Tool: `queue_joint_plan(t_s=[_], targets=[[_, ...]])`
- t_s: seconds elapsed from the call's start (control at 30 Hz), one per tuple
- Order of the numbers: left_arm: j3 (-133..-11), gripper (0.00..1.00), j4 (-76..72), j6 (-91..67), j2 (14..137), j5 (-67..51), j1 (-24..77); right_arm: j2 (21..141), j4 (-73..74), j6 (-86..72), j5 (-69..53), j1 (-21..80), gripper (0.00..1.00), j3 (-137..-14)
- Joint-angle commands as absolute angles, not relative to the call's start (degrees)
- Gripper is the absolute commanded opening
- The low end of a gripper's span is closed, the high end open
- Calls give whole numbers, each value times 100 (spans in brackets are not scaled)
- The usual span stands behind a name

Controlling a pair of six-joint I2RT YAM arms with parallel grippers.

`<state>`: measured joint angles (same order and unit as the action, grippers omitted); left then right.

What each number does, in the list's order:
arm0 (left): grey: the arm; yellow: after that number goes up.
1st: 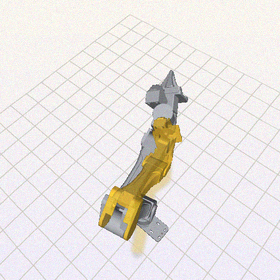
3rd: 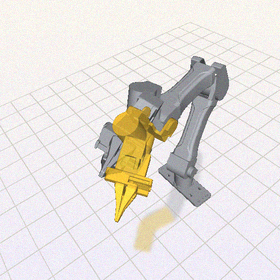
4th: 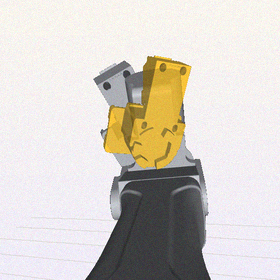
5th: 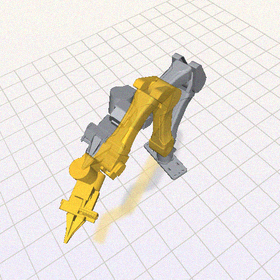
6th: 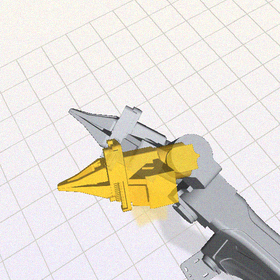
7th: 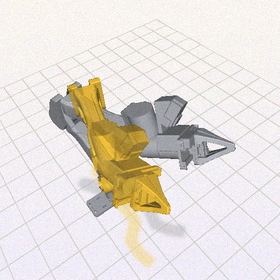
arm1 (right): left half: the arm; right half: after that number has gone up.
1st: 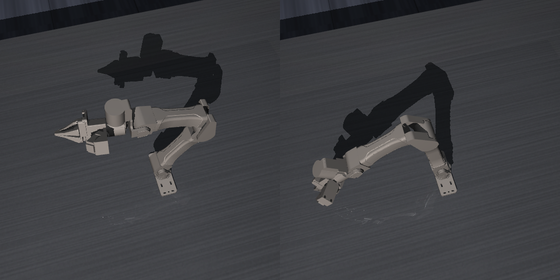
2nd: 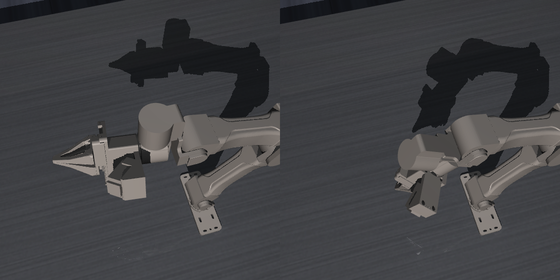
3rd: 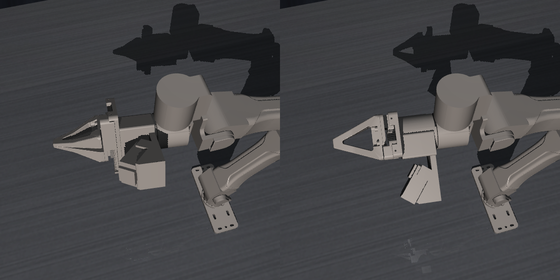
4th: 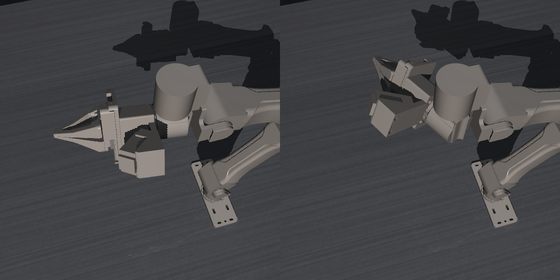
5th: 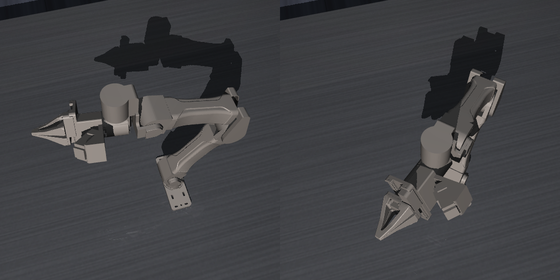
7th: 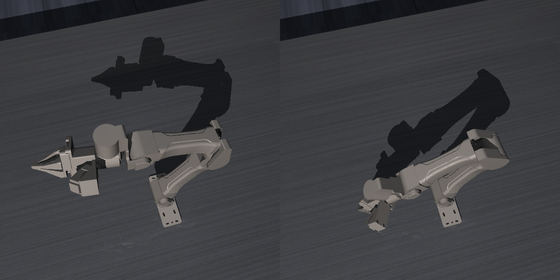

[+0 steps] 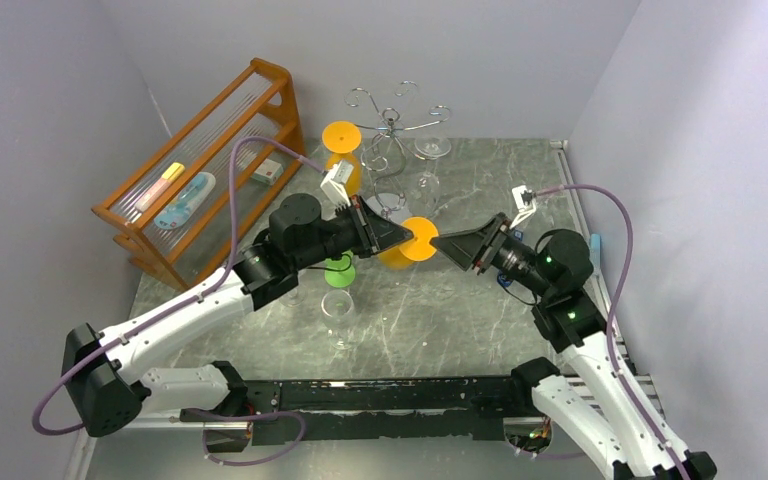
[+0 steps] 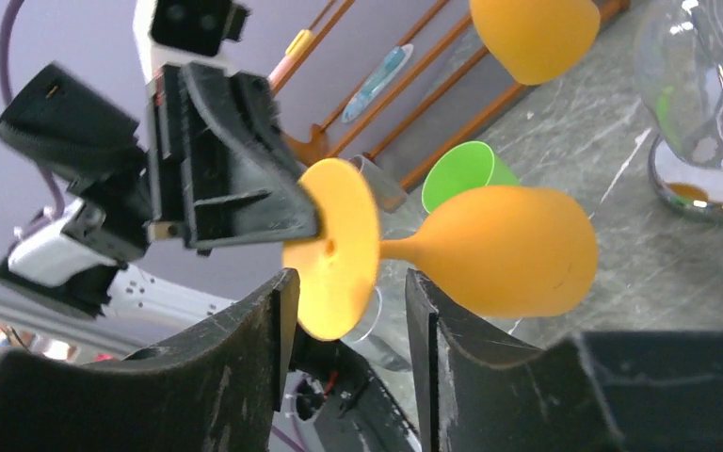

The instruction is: Place the wine glass upside down on the wine glass rack

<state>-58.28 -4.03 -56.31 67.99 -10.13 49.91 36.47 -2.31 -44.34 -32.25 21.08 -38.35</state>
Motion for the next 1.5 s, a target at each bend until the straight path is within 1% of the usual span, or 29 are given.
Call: queue_joint_plan(t_s=[0.0, 0.07, 0.17, 0.2, 0.3, 0.43, 0.47, 0.57, 0.6, 0.63, 0.67, 0.7, 0.87, 0.97, 1.1, 1.2, 1.3, 1.33, 1.47], targets=[[-5731, 5, -692, -5621, 6621, -1123, 4940, 3996, -19, -5204, -2869, 2134, 47, -4044], [-5719, 5, -740, -5641, 6627, -1190, 4941, 4064, -74, -5309, -2913, 2134, 46, -4003], [-5705, 5, -779, -5651, 6642, -1267, 4934, 4087, -547, -5503, -3178, 2137, 45, -3848], [-5702, 5, -789, -5658, 6644, -1289, 4931, 4097, -690, -5564, -3271, 2140, 43, -3808], [-5673, 5, -850, -5656, 6635, -1355, 4931, 4175, -959, -5743, -3558, 2135, 33, -3783], [-5604, 5, -998, -5640, 6603, -1413, 4914, 4234, -1369, -6076, -3834, 2136, 16, -3743], [-5609, 5, -994, -5628, 6594, -1421, 4909, 4236, -1508, -6219, -3899, 2136, 14, -3718], [-5681, 5, -1006, -5563, 6639, -1505, 4904, 4228, -1914, -6587, -4055, 2136, 12, -3631], [-5698, 6, -1086, -5571, 6669, -1584, 4905, 4233, -1894, -6595, -4063, 2136, 10, -3654], [-5714, 8, -1141, -5580, 6719, -1683, 4904, 4241, -1813, -6560, -4042, 2138, 6, -3701], [-5758, 11, -1122, -5564, 6762, -1743, 4904, 4244, -1699, -6519, -3987, 2136, 1, -3748], [-5814, 15, -1028, -5531, 6793, -1752, 4905, 4241, -1585, -6471, -3930, 2136, 0, -3797], [-5918, 39, -465, -5206, 6659, -1317, 4905, 4032, -572, -5996, -3140, 2136, 0, -4213], [-5970, 61, -53, -4885, 6491, -903, 4905, 3965, 96, -5589, -2684, 2135, 0, -4561], [-5978, 79, 696, -4393, 6109, -242, 4905, 3998, 1165, -5019, -1851, 2136, 0, -5050], [-5928, 86, 1045, -4114, 5764, -10, 4909, 3991, 1862, -4828, -959, 2134, 0, -5352], [-5893, 92, 1377, -3889, 5423, 252, 4904, 3958, 2171, -4929, -195, 2133, 0, -5565], [-5894, 95, 1485, -3826, 5329, 267, 4905, 3955, 2216, -4993, 28, 2133, 0, -5640], [-5968, 96, 1987, -3630, 4988, 172, 4905, 4043, 2209, -5197, 766, 2132, 0, -5850]])
